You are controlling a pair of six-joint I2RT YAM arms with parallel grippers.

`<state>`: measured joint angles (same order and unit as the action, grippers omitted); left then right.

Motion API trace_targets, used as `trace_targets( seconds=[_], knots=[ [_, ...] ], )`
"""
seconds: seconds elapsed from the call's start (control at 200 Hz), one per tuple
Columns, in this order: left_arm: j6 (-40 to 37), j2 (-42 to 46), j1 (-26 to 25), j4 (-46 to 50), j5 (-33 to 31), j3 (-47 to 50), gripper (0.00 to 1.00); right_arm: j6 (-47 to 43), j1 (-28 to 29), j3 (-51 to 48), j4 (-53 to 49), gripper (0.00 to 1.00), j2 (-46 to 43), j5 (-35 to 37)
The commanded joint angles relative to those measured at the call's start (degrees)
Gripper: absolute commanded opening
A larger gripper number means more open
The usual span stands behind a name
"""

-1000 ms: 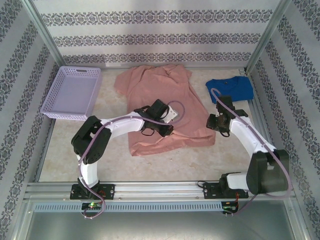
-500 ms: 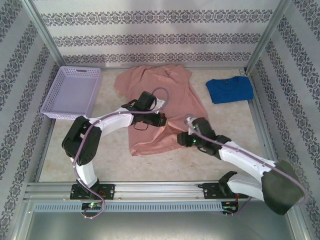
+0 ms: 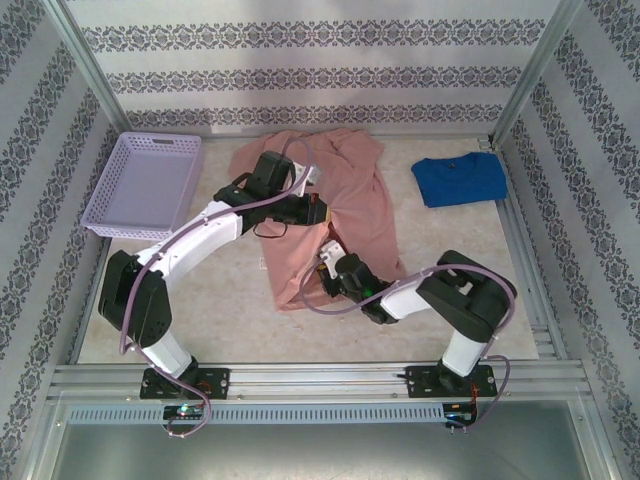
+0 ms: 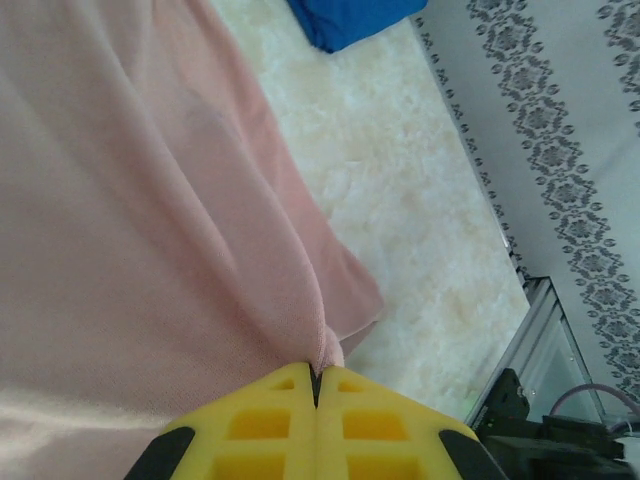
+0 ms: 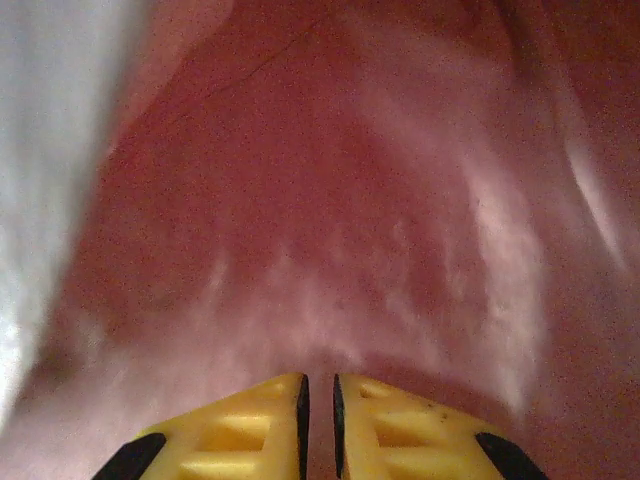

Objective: Fold the inside-out t-shirt

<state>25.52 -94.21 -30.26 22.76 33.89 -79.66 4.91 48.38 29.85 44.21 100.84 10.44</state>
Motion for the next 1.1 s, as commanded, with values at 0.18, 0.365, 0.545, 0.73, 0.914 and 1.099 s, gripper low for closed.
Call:
trace_targets(
  seconds=[0.18,0.365,0.545,0.73,0.914,1.099],
  knots=[
    [-6.14,5.18,0.89,8.67,-2.10,-2.22,0.00,-2.23,-4.11,3.23,7.53,0.18,4.36,2.76],
    [-7.70,7.68,1.26,7.64,0.32,-1.47,0.00,-1.50,-6.43,5.24,4.19,0.18,4.19,2.34],
    [-4.30,9.43,0.09,3.12,5.88,-2.78,0.00,-1.68,-5.85,10.87,-2.85,0.21,5.95,5.60],
    [-4.00,10.25,-1.81,4.30,5.60,-3.37,0.00,0.84,-6.89,16.32,-9.48,0.24,8.27,7.92],
    [-2.62,12.55,-2.65,2.00,5.27,-0.35,0.00,2.92,-8.24,18.26,-11.42,0.25,9.72,8.70],
    [-4.44,15.64,-2.61,3.76,0.59,0.97,0.00,3.21,-10.66,14.24,-6.67,0.26,7.87,3.00]
  ],
)
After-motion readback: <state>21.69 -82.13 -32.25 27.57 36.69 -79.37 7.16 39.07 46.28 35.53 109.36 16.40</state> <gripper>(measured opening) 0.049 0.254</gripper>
